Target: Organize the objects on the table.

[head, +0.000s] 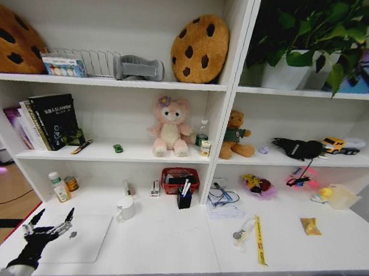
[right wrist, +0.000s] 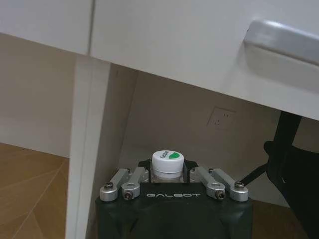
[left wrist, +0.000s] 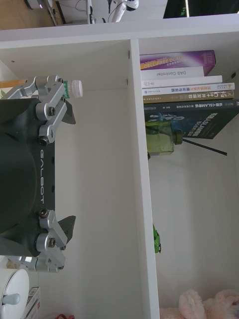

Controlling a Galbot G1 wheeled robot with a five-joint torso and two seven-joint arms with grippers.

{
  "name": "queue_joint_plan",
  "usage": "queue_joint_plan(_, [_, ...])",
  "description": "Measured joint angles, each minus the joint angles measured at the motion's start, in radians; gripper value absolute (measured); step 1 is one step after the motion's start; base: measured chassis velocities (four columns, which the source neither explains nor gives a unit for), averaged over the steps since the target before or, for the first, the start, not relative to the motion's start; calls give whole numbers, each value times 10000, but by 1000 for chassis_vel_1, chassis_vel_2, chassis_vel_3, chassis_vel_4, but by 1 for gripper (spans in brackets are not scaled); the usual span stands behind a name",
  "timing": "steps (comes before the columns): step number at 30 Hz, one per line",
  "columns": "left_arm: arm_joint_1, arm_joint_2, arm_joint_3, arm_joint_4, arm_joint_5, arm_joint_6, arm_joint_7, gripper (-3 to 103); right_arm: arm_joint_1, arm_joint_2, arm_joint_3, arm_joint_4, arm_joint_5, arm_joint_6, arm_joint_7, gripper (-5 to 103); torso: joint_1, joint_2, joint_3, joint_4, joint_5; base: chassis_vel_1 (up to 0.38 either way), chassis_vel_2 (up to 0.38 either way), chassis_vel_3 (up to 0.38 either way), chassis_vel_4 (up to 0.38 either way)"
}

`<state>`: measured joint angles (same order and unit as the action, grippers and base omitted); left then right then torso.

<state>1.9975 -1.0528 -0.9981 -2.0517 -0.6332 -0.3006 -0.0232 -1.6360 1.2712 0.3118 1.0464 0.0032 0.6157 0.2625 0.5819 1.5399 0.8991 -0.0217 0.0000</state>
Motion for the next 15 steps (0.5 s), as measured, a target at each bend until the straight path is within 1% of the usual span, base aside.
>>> queue_joint_plan(1, [0, 0, 0, 0, 0, 0, 0, 100, 0, 0, 0, 0, 0, 0, 0, 30, 0, 0, 0, 0, 0, 0, 0, 0, 0])
queue_joint_plan(4, [0, 0, 0, 0, 0, 0, 0, 100, 822, 66, -3, -850, 11, 121, -125, 30, 0, 0, 0, -2, -1, 0, 0, 0, 0])
queue_joint_plan(5, [0, 0, 0, 0, 0, 0, 0, 100, 822, 66, -3, -850, 11, 121, -125, 30, 0, 0, 0, -2, -1, 0, 0, 0, 0])
queue_joint_plan(7, [0, 0, 0, 0, 0, 0, 0, 100, 1461, 137, 59, -1525, 30, 231, -229, 30, 0, -1, 0, 2, 1, 0, 0, 0, 0])
queue_joint_plan(9, [0, 0, 0, 0, 0, 0, -1, 100, 1624, 148, 80, -1694, 52, 245, -272, 30, 0, -1, 1, 3, 0, 0, 0, 0, 0])
queue_joint_plan(11, [0, 0, 0, 0, 0, 0, 0, 100, 2164, 152, 107, -2252, 62, 348, -473, 30, 1, -1, 1, -4, 0, 0, 0, 0, 0])
queue_joint_plan(15, [0, 0, 0, 0, 0, 0, 0, 100, 2678, 139, 123, -2686, 36, 371, -561, 30, 1, -1, 0, 3, 0, 0, 0, 0, 0])
